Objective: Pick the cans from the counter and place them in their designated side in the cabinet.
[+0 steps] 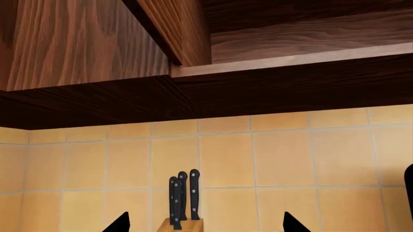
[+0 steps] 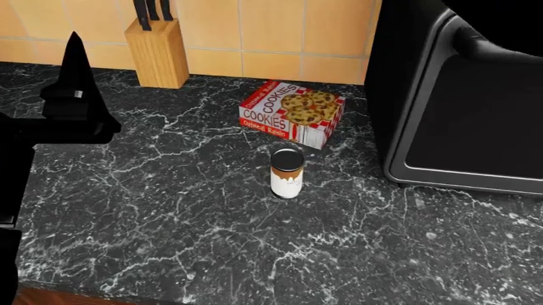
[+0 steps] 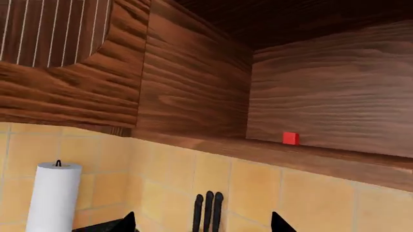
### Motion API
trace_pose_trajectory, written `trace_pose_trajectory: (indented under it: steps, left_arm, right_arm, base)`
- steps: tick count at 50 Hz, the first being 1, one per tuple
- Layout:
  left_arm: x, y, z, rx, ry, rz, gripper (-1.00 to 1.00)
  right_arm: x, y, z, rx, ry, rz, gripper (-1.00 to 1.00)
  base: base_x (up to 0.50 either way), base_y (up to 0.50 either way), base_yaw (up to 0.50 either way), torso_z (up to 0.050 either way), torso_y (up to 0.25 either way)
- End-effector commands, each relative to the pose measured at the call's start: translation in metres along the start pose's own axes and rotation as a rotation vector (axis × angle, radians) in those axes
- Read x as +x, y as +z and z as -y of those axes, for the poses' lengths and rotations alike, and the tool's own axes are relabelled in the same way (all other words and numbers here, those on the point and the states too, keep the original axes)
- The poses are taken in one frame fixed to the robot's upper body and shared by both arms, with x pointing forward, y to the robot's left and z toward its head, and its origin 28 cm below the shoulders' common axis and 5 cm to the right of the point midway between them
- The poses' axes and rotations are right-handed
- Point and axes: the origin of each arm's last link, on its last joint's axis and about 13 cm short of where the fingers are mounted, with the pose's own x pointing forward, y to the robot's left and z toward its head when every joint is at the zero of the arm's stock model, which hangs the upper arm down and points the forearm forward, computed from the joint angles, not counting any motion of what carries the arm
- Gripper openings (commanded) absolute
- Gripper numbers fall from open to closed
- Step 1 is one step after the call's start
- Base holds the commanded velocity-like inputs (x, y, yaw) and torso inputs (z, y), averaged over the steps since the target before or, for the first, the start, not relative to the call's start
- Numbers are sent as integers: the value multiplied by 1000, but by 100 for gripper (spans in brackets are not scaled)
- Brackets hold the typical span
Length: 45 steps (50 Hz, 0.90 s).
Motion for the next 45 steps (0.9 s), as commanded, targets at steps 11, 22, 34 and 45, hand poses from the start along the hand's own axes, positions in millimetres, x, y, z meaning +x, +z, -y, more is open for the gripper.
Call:
trace_pose_trajectory:
  steps: [11,22,34,45]
  left_arm:
    - [0,0,0,-5,2,-1,100]
    - [2,0,2,-12,1,0,100]
    - [1,-1,-1,-13,9,-1,100]
    - [1,0,-1,-14,13,2,100]
  right_arm:
    - [7,-46,-9,59,71,-151,100]
    - [15,-80,-10,27,37,-256,100]
    - [13,-107,-13,41,16,-349,100]
    - [3,-125,-14,28,-3,-424,100]
  base:
    - [0,0,0,0,0]
    - [0,0,0,0,0]
    - [0,0,0,0,0]
    - [0,0,0,0,0]
